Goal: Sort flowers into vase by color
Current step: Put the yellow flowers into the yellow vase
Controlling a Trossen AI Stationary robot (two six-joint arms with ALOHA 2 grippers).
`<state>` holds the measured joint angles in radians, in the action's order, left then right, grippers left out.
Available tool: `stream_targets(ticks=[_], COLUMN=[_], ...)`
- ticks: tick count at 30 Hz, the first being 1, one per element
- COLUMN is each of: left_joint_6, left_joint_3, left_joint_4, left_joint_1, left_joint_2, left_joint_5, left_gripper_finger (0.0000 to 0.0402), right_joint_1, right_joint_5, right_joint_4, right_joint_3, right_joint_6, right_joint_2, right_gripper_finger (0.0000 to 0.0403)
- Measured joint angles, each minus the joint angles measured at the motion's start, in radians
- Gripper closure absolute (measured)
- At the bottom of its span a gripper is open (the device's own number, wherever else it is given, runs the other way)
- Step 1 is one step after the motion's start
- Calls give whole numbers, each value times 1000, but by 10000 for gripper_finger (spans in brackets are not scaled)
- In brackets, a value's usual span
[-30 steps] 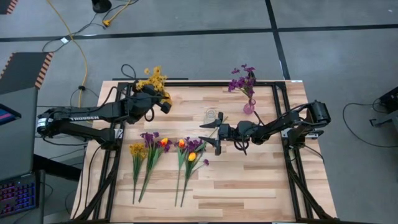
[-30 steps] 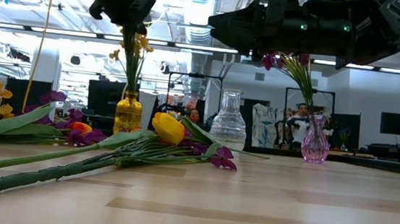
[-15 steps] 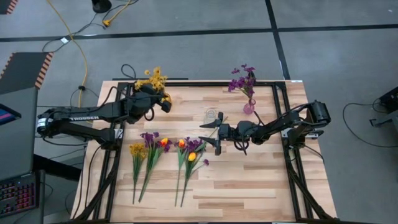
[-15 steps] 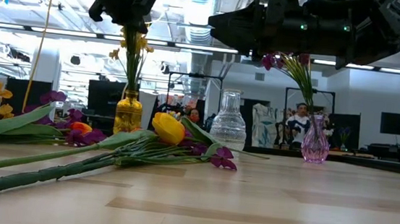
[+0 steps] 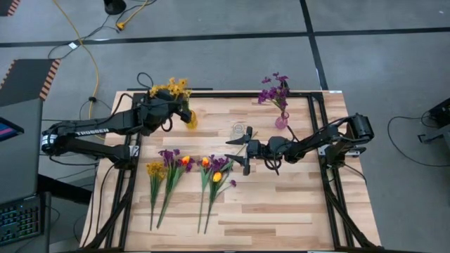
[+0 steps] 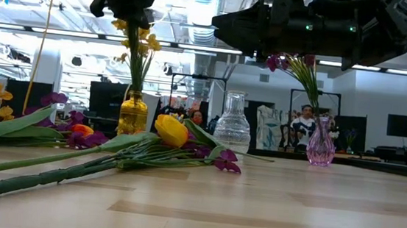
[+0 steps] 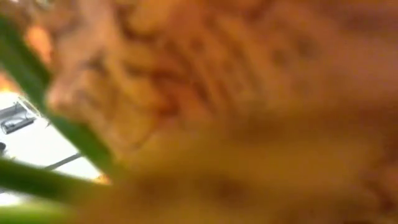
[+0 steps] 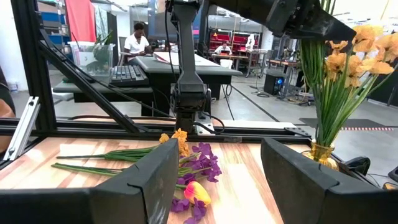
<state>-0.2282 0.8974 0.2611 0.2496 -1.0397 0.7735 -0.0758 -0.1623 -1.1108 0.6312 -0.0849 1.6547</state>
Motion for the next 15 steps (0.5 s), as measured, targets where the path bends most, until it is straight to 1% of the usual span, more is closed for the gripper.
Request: stream_targets(ticks=[4,8,15], left_joint_6=[-31,-49,-50], left_joint_3=[1,1,2], left_joint_4=[45,70,72], left_joint_1=[26,47,73], left_joint_2=[0,-8,-43], left_joint_5=[-55,-89,-147], left_gripper_finger=[401,401,401], right_joint_1=[0,0,0], right_joint_5=[0,0,0], right_joint_4=[0,0,0], right_joint_3=[0,0,0], right_joint_6=[0,0,0], right_joint_2=[0,0,0], right_gripper_finger=[148,148,148])
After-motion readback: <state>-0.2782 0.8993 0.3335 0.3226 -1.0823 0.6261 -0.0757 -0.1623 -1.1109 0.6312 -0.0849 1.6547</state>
